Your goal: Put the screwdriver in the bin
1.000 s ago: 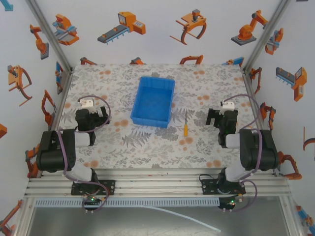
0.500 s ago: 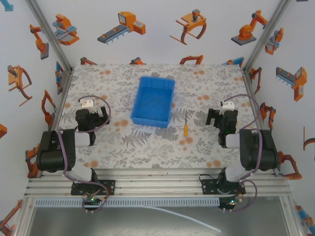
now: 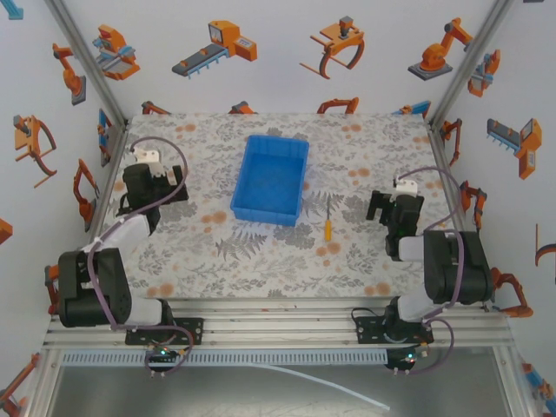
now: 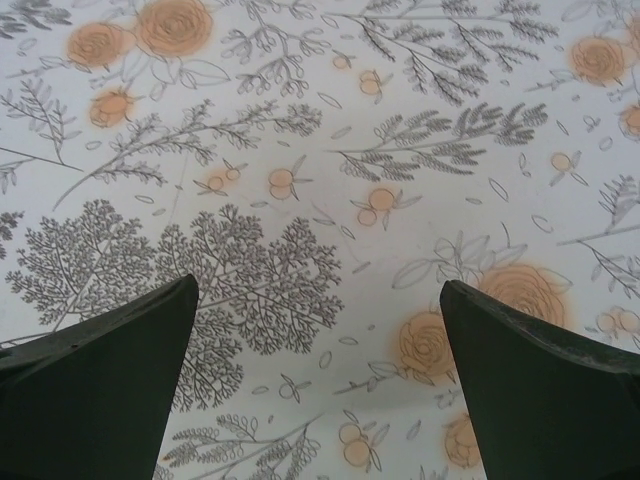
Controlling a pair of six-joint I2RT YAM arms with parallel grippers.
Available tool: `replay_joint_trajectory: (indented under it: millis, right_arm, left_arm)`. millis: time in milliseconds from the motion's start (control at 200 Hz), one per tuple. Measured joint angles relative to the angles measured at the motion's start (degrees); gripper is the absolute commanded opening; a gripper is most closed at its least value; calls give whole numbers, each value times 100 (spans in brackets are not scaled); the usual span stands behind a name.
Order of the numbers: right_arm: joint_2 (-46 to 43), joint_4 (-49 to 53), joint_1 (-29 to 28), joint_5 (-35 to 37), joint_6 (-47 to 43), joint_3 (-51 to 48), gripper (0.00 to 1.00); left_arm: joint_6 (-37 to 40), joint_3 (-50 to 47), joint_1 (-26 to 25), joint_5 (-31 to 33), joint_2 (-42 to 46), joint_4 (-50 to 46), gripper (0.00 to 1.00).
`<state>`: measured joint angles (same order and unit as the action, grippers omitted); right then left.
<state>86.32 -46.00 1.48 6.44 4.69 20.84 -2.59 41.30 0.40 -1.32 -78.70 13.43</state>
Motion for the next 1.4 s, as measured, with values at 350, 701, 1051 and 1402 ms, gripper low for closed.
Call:
replay_joint_trajectory:
  millis: [350,701,1051,1402]
  right_arm:
    - [-2017,2693,2,83,1220,1266,99]
    - [-3182,4505,-186,-1543,2295,1204,85]
    - [-1502,6354,-2214,-540,2308,2277,78]
    - [155,6373,-2951,-365,2406,3018,72]
  left_arm:
    - [-57,1390,0,-136,393,-2542,97]
    - [-57,2264,0,-643,188,-4050,97]
    - [92,2520,-2,-651,136,-4625,97]
    - [90,2522,0,-688,136,-4739,97]
